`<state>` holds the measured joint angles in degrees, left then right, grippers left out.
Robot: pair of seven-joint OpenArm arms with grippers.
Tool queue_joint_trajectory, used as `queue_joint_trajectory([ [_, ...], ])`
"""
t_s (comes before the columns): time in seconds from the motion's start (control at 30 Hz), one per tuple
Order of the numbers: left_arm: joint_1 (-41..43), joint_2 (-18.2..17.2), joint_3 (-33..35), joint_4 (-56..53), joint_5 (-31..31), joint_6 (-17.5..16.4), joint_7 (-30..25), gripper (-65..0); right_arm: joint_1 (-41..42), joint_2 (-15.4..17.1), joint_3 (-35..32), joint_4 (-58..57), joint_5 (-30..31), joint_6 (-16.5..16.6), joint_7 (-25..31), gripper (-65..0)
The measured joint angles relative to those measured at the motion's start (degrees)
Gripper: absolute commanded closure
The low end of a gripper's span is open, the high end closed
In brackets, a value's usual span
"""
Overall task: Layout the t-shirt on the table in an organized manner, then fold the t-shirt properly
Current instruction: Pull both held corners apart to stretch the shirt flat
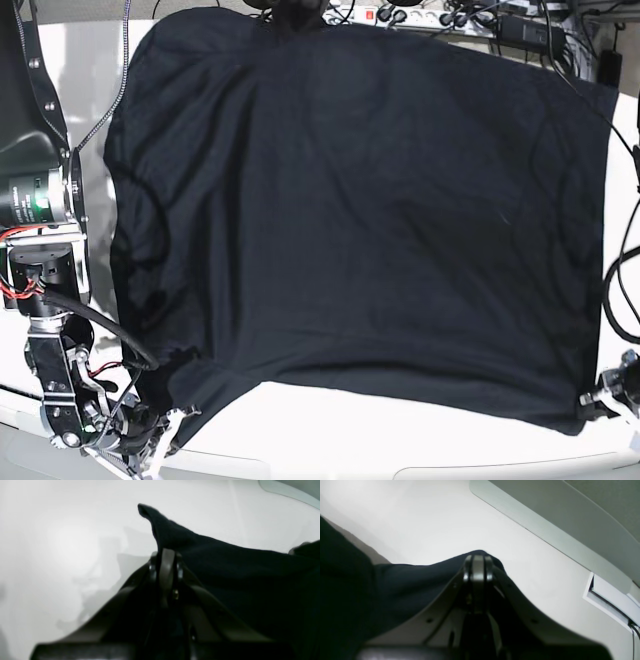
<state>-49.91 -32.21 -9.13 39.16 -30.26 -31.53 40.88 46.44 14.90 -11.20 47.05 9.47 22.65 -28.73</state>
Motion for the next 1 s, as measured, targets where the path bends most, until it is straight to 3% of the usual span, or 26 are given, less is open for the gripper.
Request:
queue_joint_trajectory([
  [0.7,-1.0,0.0,0.0,0.0,0.8,0.0,-0.4,0.0,3.4,0.0,0.0,0.0,0.5,0.9,0.2,0.0],
  [0.8,-0.9,0.0,0.0,0.0,2.3,0.0,-0.2,0.0,2.9,0.0,0.0,0.0,0.5,2.4,0.2,0.0],
  [0.83,-0.8,0.0,0.0,0.0,2.3,0.0,-0.2,-1.9,2.8,0.0,0.0,0.0,0.5,3.1,0.2,-4.4],
  [0.9,-0.7,-0.2,0.0,0.0,2.2,0.1,-0.2,-19.8,2.8,0.0,0.0,0.0,0.5,2.8,0.3,-18.8],
  [0.97,-0.8,-0.4,0.0,0.0,2.2,0.3,-0.4,-35.5,3.2,0.0,0.0,0.0,0.5,-1.2,-0.3,-31.5],
  [1.0,-0.9,-0.5,0.0,0.0,2.0,0.9,-0.4,-39.5,3.8,0.0,0.0,0.0,0.6,-2.8,-1.6,-33.9],
])
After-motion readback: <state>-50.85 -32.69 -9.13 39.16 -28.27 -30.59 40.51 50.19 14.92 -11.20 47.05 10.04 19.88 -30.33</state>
